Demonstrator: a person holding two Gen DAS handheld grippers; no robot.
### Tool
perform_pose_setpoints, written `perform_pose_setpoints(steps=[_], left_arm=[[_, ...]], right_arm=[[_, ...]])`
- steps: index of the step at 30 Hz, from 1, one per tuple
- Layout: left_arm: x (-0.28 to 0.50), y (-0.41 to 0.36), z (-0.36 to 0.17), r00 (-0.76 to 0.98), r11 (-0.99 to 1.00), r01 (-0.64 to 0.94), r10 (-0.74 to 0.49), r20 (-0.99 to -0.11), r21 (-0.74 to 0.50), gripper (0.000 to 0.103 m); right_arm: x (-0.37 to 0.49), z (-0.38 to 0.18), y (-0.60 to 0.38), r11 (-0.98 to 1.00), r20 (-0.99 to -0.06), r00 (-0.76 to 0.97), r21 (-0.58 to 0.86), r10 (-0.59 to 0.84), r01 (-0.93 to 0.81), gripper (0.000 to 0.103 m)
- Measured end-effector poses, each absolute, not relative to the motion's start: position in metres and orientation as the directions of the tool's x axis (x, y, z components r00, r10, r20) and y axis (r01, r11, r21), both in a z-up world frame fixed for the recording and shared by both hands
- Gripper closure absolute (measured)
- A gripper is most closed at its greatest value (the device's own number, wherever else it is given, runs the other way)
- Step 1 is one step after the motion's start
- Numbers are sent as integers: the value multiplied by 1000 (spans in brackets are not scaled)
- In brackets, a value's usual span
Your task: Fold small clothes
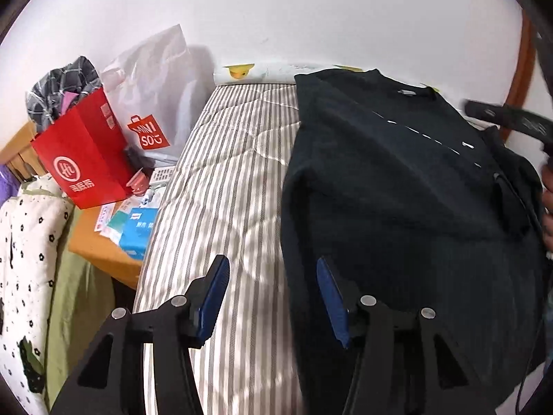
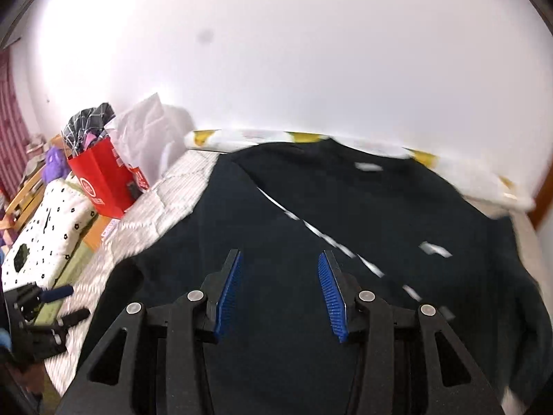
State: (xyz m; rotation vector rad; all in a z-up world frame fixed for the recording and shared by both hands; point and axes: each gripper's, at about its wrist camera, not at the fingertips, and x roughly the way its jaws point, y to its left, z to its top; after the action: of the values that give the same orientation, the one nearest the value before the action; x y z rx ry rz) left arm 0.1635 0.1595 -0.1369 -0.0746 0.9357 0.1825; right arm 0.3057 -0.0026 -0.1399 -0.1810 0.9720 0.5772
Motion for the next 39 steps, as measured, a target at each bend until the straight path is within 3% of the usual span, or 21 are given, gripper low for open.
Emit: perform_pose_setpoints(steps=[14,18,21,24,35,39], left_arm=[[238,169,-171,561,993,-108,30,-827,-38,68],[247,171,-174,585,992,-111,22,-811,-54,88],[249,178,-174,590,988,-103,-35,-807,-118,96],[243,188,-174,605,985,-127,-16,-796,-116,96],[243,200,-186,578,976,-163,-27,-816,-147,93],[243,203,-185,574,970,-177,-35,-818,-166,91]], right_arm=[[423,-235,129,759,-854,287,175,434,-628,58],[448,-263,146,766,-870,218,239,442,-597,59],[449,-271,156,732,-859,182,275,478,-624,94],[449,-265,168,727,-840,247,229,484,-648,96],[457,-290,199,759,-870,258,181,420,-625,93],[457,-273,178,781,-885,244,186,397,-596,68]])
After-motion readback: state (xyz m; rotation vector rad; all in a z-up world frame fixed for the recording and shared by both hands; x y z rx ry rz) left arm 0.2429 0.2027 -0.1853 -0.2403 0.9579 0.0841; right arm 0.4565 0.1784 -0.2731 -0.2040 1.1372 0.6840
